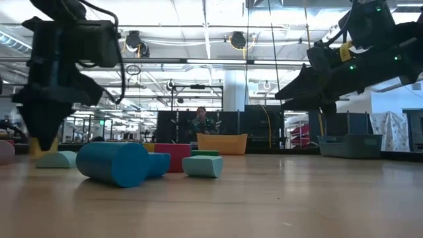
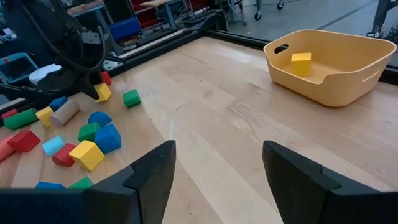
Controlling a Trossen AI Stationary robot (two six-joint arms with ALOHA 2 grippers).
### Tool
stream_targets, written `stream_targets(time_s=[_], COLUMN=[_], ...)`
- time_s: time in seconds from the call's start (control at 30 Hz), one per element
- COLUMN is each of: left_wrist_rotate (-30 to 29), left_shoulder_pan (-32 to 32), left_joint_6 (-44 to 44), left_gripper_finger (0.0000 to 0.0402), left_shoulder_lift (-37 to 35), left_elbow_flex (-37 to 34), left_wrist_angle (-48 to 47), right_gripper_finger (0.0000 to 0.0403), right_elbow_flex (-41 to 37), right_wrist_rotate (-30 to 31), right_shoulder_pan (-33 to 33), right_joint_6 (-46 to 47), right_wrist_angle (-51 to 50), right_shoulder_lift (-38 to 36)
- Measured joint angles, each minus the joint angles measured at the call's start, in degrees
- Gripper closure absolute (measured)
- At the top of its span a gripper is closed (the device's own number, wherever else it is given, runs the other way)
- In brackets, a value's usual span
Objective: Sort blocks by size
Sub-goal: Put the yellow square block into the yellow bin
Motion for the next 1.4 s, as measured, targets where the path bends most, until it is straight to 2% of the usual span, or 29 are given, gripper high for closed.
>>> stream_targets(time_s=[0.2, 0.4, 0.53, 0.67, 1.0, 1.4], left_wrist_rotate=[-1.54, -3.59, -3.64, -3.69, -3.74, -3.19], left_shoulder_pan=[5.24, 13.07, 18.53, 22.84, 26.9, 32.08], left_joint_6=[7.48, 17.36, 24.73, 31.74, 47.34, 61.2], left_gripper_finger=[0.0262, 0.0262, 0.0262, 0.0262, 0.0262, 0.0262], left_shoulder_lift=[0.0, 1.19, 4.48, 10.18, 22.94, 32.58], left_elbow_flex=[3.83, 7.57, 10.78, 16.1, 29.81, 43.52], left_wrist_angle=[2.82, 7.9, 13.32, 14.89, 19.53, 27.18], right_gripper_finger=[0.0174, 0.0174, 0.0174, 0.0174, 0.0174, 0.0174], right_elbow_flex=[0.0, 0.0, 0.0, 0.0, 0.0, 0.0], right_wrist_rotate=[-0.01, -0.02, -0.02, -0.07, -0.35, -0.33], right_shoulder_pan=[0.0, 0.0, 0.0, 0.0, 0.24, 0.24], right_joint_6=[0.02, 1.3, 1.53, 1.46, 1.29, 0.48], right_wrist_angle=[0.09, 0.42, 0.96, 2.4, 2.44, 2.04], right_shoulder_lift=[0.0, 0.0, 0.0, 0.0, 0.0, 0.0])
